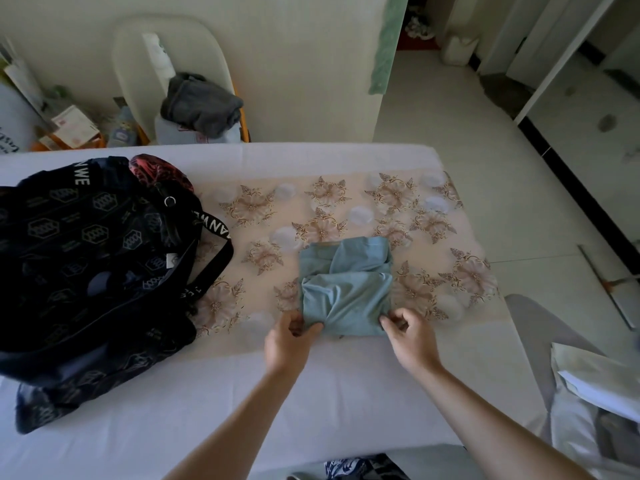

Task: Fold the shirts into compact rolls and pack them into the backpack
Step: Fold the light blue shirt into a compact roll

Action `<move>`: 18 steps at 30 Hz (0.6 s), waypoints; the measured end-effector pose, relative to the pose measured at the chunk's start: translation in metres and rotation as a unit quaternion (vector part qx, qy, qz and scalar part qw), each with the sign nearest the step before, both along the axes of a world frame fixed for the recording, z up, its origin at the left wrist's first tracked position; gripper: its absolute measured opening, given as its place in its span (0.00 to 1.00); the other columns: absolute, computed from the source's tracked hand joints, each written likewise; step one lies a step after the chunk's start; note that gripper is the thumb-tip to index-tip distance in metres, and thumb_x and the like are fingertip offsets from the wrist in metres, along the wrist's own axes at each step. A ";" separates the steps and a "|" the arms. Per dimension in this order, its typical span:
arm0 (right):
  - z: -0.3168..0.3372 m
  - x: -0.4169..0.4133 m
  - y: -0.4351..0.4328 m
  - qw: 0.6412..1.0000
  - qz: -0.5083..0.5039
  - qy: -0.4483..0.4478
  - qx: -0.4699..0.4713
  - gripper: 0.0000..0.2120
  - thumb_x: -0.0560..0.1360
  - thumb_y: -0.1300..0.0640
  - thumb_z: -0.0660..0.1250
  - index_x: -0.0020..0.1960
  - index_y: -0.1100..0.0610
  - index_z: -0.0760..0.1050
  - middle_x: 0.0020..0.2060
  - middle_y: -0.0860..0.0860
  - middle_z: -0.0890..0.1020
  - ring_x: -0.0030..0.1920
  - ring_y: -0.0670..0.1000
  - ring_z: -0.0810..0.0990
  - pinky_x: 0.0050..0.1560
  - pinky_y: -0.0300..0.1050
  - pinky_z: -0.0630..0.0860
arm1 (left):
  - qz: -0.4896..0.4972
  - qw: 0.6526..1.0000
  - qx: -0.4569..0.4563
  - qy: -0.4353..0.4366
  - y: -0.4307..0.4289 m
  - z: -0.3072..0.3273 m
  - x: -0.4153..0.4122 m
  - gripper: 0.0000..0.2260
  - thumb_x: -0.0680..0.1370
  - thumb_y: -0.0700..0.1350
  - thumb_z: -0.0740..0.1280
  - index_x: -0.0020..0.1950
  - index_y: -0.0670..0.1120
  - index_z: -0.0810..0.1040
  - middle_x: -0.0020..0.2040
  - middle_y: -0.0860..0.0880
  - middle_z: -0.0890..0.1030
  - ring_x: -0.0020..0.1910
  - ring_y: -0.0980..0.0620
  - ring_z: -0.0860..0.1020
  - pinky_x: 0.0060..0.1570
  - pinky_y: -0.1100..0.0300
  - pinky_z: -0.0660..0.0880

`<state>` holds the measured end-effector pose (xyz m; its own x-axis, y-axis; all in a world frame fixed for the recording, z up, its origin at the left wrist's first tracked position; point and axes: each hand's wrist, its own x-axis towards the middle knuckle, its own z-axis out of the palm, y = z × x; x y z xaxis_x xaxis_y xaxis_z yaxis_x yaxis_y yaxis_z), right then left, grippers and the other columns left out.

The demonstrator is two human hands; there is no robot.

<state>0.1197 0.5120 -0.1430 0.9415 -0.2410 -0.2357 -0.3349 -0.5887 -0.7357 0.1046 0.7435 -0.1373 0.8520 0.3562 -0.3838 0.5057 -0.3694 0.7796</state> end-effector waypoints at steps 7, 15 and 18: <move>0.008 0.005 -0.010 0.998 -0.059 0.008 -0.009 0.21 0.77 0.48 0.70 0.30 0.56 0.72 0.24 0.53 0.77 0.31 0.56 0.77 0.37 0.52 0.73 | 0.040 0.993 0.084 -0.079 0.007 0.011 0.006 0.08 0.80 0.48 0.67 0.49 0.49 0.85 0.33 0.49 0.81 0.31 0.51 0.76 0.31 0.58 0.68; 0.009 0.016 -0.019 0.995 -0.010 0.085 -0.059 0.07 0.75 0.51 0.71 0.38 0.49 0.79 0.38 0.46 0.84 0.44 0.52 0.83 0.44 0.44 0.76 | -0.139 0.985 0.098 0.032 0.007 -0.005 0.011 0.09 0.81 0.42 0.58 0.56 0.48 0.77 0.46 0.44 0.81 0.44 0.41 0.78 0.38 0.54 0.72; 0.021 0.032 -0.013 0.997 -0.018 0.072 -0.009 0.04 0.75 0.54 0.67 0.49 0.49 0.79 0.43 0.44 0.82 0.48 0.49 0.81 0.50 0.44 0.74 | -0.094 0.995 0.037 0.004 0.000 0.014 0.033 0.10 0.78 0.45 0.61 0.58 0.52 0.74 0.50 0.51 0.80 0.49 0.46 0.78 0.44 0.55 0.72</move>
